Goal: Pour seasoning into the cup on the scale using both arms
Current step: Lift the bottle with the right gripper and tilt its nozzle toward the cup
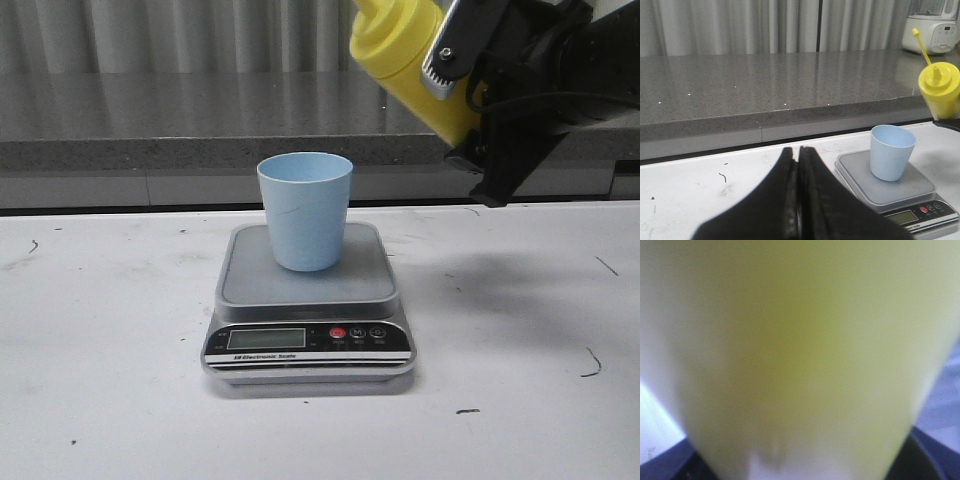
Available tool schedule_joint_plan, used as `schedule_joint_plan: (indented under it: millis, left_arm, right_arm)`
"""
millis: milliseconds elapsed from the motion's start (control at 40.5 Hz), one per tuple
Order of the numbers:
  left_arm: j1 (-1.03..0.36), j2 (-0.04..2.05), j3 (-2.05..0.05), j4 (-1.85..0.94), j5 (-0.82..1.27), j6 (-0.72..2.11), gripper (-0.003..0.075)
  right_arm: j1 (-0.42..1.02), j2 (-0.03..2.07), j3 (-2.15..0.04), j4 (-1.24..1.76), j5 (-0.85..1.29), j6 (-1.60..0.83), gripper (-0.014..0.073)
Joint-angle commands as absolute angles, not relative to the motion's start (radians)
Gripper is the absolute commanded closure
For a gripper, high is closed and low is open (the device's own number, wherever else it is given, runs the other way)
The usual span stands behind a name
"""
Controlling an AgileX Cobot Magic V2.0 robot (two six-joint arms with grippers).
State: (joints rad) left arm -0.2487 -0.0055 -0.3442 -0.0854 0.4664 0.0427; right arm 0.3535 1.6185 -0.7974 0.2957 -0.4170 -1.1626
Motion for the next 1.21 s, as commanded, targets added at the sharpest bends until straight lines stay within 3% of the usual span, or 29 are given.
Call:
schedule_joint_plan:
  millis: [0, 296, 667, 1185]
  left_arm:
    - [-0.247, -0.019, -0.368, -0.098, 0.387, 0.034, 0.074]
    - [-0.247, -0.019, -0.368, -0.098, 0.387, 0.034, 0.074]
    - [-0.247, -0.019, -0.368, -0.098, 0.387, 0.034, 0.074]
    - [-0.247, -0.019, -0.368, -0.098, 0.387, 0.034, 0.074]
  right_arm:
    - [0.356, 1.566, -0.834, 0.288, -0.539, -1.218, 0.0328]
    - [0.356, 1.566, -0.834, 0.288, -0.602, -1.437, 0.0328]
    - [0.354, 1.577, -0.923, 0.289, -0.613, -1.487, 0.0328]
    - [0.354, 1.733, -1.059, 0.404, -0.666, -1.805, 0.0328]
